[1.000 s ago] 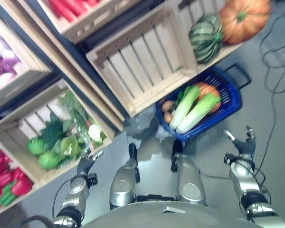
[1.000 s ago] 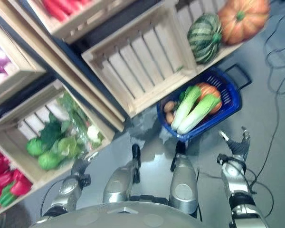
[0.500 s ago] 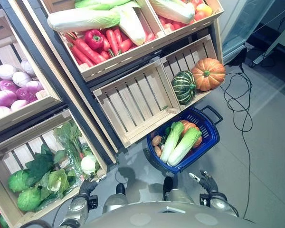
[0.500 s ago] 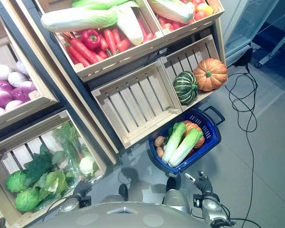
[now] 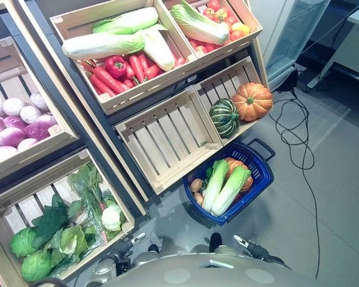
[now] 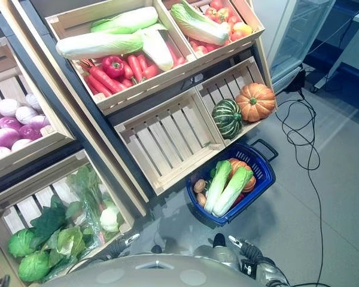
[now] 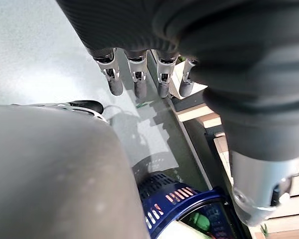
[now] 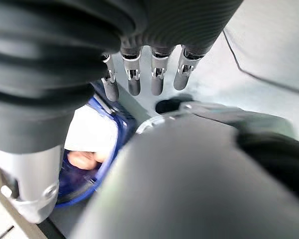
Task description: Pick up fruits and vegetables into the basket
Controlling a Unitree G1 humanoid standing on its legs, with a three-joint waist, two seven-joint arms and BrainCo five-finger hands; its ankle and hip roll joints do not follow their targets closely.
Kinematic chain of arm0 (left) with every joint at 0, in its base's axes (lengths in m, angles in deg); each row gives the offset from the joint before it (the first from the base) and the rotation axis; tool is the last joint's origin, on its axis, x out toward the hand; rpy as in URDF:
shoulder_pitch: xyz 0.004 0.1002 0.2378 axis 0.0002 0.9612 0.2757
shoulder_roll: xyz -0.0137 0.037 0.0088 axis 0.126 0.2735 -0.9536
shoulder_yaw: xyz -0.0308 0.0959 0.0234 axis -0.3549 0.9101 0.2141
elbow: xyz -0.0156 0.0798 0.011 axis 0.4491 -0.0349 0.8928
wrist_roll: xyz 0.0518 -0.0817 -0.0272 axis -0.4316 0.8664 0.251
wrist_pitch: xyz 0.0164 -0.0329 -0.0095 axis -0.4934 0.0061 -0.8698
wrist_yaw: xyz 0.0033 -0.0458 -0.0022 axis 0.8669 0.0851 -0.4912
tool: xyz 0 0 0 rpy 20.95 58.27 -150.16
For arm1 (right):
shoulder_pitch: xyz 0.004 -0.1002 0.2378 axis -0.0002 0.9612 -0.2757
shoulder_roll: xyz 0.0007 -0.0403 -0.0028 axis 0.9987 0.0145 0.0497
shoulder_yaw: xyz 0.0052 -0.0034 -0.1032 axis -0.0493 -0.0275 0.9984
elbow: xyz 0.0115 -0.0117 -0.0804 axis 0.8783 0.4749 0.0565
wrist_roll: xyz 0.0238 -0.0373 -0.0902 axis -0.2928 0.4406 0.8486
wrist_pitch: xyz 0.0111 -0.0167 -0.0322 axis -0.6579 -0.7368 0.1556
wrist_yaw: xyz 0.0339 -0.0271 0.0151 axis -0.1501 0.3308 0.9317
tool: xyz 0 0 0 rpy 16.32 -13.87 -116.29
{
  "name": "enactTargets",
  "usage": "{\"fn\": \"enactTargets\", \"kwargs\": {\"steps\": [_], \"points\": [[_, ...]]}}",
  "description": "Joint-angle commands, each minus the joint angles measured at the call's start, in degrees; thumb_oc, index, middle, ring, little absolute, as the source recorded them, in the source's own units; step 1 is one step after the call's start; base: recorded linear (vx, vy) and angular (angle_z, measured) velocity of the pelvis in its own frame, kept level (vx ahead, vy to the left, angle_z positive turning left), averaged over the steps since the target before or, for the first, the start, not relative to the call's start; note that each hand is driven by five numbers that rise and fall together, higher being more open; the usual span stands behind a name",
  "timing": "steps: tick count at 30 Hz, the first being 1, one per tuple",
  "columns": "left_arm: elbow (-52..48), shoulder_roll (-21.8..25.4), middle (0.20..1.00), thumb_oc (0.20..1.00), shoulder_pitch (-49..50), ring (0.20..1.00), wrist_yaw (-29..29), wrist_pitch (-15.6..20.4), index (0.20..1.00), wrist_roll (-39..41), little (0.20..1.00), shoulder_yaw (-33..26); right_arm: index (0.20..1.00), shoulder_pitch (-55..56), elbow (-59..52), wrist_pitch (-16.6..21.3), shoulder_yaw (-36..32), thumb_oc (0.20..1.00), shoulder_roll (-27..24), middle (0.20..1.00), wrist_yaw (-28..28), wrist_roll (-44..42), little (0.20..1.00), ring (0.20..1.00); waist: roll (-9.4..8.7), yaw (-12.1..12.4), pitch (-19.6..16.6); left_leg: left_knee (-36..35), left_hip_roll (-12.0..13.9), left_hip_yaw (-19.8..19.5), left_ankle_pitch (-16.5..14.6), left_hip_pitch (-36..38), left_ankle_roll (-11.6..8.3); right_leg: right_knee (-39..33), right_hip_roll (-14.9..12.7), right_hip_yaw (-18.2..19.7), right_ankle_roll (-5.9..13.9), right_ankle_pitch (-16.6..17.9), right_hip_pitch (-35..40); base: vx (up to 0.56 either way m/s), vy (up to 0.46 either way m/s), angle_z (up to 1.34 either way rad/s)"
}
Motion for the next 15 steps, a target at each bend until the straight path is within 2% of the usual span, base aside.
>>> {"fn": "enactTargets", "kwargs": {"steps": [1,8,15], "points": [[4.0,-0.7,1.000,1.000,-4.6,1.000,1.9,-2.3,1.000,-5.1,1.000,1.5,1.000,-4.2,3.0,-2.2,1.7,1.000,2.2,1.000,2.9,0.0,1.000,1.000,-0.91,0.6,1.8,1.2,-1.0,-1.2,-4.4,-2.0,1.94,3.3,-3.6,-2.4,4.11,-5.9,4.0,0.00,0.000,0.00],[3.8,-0.5,1.000,1.000,-5.6,1.000,3.5,-4.0,1.000,-1.7,1.000,1.5,1.000,-4.4,3.8,-3.7,2.0,1.000,1.4,1.000,4.1,-0.9,1.000,1.000,-1.00,1.0,1.3,1.1,-0.7,-1.6,-4.5,-1.5,1.80,3.3,-3.5,-2.6,3.99,-6.5,4.9,0.00,0.000,0.00],[4.0,-0.2,1.000,1.000,-5.8,1.000,4.3,-4.1,1.000,-2.4,1.000,1.1,1.000,-4.3,4.1,-3.8,1.5,1.000,1.2,1.000,3.7,-1.7,1.000,1.000,-1.10,1.1,1.5,1.1,-0.6,-2.5,-4.3,-1.4,1.97,4.4,-3.5,-2.1,3.77,-7.1,5.1,0.00,0.000,0.00]]}}
